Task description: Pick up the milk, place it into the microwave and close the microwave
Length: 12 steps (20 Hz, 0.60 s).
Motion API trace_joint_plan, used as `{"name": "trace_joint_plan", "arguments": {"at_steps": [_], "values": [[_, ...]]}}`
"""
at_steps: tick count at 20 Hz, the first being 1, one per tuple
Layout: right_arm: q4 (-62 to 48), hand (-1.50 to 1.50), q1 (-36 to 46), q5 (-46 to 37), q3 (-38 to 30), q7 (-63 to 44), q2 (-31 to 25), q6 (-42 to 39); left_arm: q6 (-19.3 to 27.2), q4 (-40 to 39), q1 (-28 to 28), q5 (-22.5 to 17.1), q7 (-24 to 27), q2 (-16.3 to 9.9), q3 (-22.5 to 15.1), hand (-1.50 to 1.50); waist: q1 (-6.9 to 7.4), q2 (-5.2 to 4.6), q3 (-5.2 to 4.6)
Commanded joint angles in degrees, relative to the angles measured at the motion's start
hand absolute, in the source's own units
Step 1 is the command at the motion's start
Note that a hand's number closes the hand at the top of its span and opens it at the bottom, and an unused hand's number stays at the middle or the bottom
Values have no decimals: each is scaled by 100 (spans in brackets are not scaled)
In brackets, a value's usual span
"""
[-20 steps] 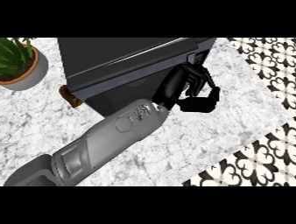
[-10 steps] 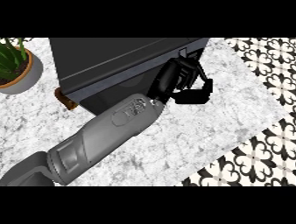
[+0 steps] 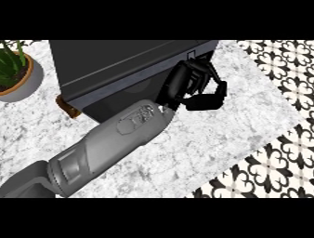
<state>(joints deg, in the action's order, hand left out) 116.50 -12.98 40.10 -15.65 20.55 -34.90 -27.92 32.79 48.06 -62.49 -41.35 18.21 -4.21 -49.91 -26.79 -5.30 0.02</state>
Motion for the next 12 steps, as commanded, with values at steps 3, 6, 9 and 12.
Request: {"name": "trace_joint_plan", "arguments": {"at_steps": [3,6,9,12], "values": [[-18,-150,116,200,-95,-63,-135,-37,5,-233,-370,-113,-37,399,0,150,-124,-73,22],[-70,-150,133,285,-110,-117,-185,-46,90,-222,-340,-121,31,399,-45,150,-122,-93,21],[-91,-150,163,397,-152,-123,-216,-66,133,-130,-355,-137,72,397,-58,150,-106,-82,32],[-137,-150,146,485,-220,-184,-242,5,991,-407,-99,-410,30,405,504,150,176,-89,9]]}}
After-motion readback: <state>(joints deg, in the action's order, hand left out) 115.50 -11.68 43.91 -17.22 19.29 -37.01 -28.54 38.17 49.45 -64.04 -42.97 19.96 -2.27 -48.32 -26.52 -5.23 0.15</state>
